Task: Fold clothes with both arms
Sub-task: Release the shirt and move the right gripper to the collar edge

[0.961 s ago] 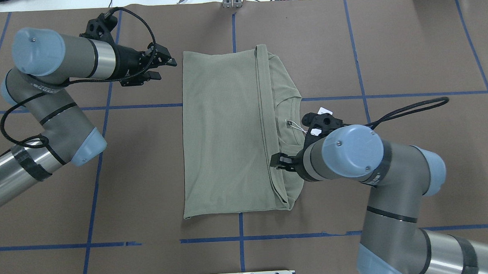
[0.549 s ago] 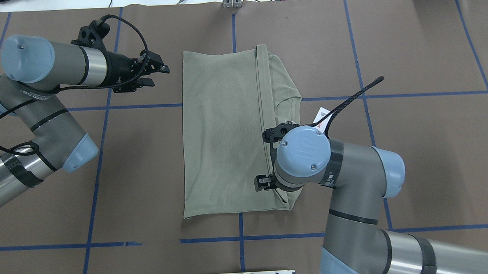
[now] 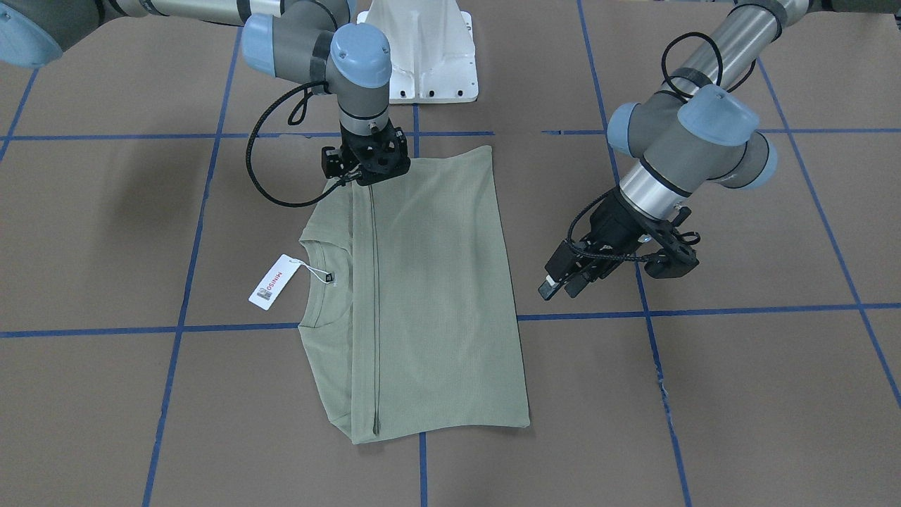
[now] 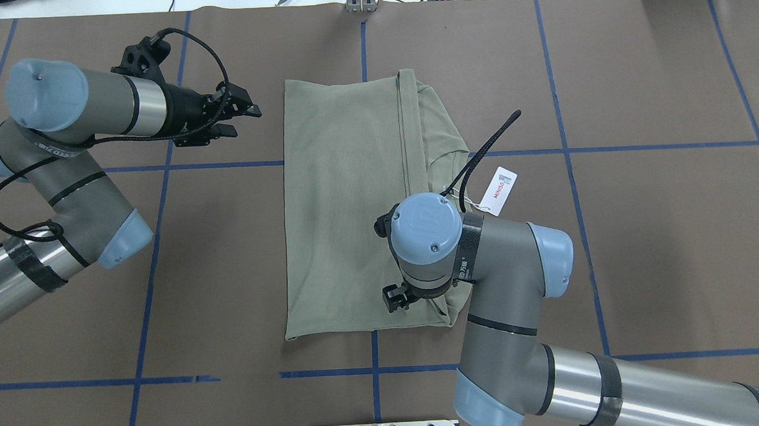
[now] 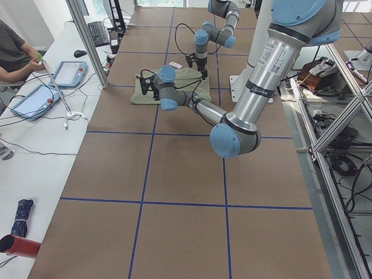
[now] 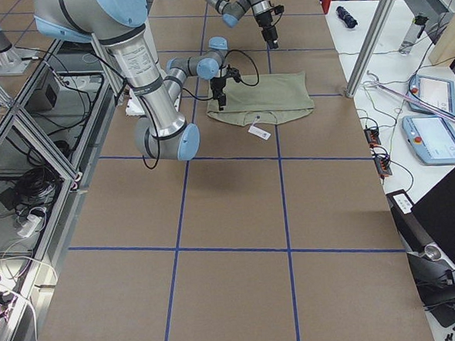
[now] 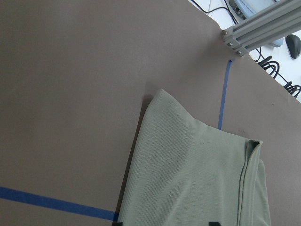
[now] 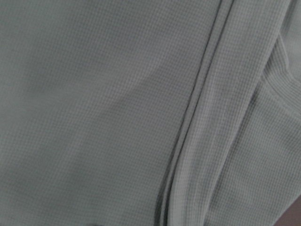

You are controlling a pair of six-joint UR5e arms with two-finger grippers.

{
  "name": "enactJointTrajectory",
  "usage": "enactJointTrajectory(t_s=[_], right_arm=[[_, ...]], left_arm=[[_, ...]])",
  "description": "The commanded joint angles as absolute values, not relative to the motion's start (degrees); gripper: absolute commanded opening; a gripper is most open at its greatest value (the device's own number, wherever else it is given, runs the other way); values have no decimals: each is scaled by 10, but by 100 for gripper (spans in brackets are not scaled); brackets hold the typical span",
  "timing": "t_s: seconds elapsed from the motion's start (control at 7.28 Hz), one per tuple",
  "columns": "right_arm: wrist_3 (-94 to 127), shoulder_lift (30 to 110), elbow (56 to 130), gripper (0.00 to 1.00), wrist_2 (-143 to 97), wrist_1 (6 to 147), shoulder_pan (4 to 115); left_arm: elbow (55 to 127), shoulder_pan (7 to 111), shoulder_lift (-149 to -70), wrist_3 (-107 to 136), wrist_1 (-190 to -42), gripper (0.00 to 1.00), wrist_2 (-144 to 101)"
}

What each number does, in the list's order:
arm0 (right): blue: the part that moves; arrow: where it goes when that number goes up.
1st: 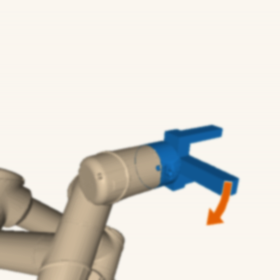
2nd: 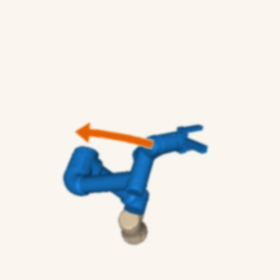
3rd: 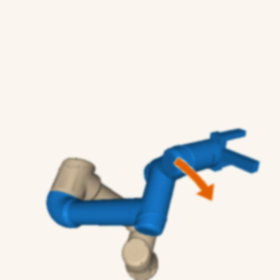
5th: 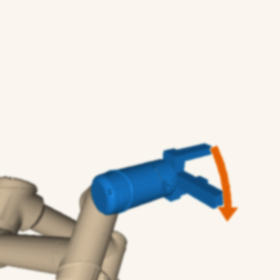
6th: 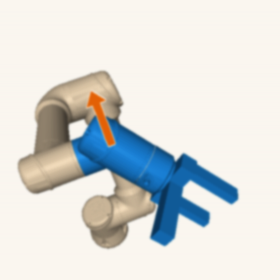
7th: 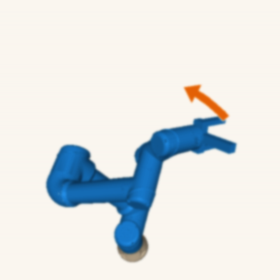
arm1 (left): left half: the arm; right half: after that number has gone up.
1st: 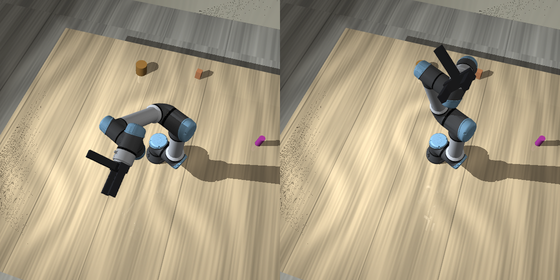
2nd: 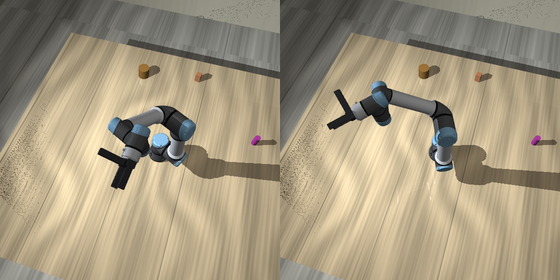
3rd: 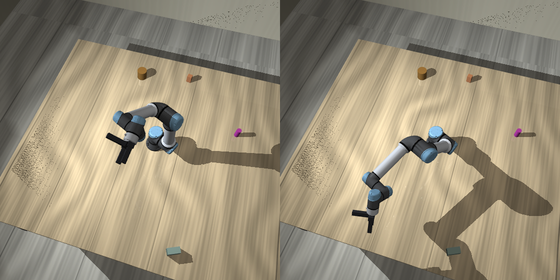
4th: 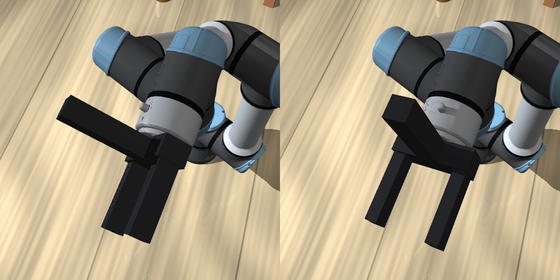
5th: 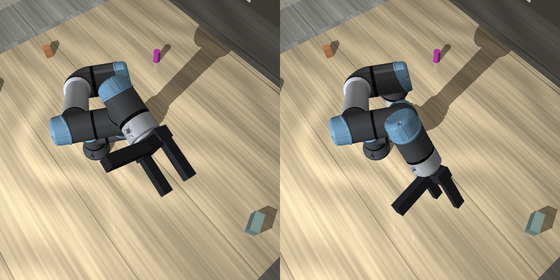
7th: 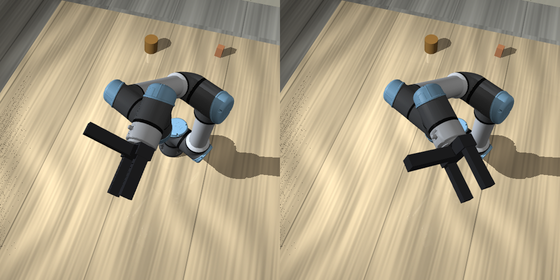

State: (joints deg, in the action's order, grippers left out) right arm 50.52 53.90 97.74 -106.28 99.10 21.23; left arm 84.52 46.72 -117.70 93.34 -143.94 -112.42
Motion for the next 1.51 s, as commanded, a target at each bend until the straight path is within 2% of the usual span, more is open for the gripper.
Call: enactJointTrajectory(t_s=[0.0, 0.27, 0.55, 0.69, 0.82, 0.96, 1.37], right_arm=[[469, 551, 977, 95, -1067, 1020, 213], [422, 596, 1010, 92, -1073, 1025, 238], [354, 710, 1115, 92, -1078, 1048, 265], [361, 719, 1126, 93, -1076, 1049, 263], [363, 714, 1123, 93, -1073, 1049, 257], [366, 668, 1098, 94, -1073, 1050, 268], [406, 528, 971, 94, -1072, 1028, 279]], left_arm=[[845, 467, -1178, 933, -1440, 68, -1124], [845, 468, -1178, 933, -1440, 68, -1124], [845, 468, -1180, 933, -1438, 68, -1126], [845, 468, -1180, 933, -1437, 68, -1128], [846, 468, -1180, 933, -1437, 68, -1128], [847, 468, -1179, 933, -1437, 68, -1129], [850, 469, -1176, 933, -1437, 68, -1129]])
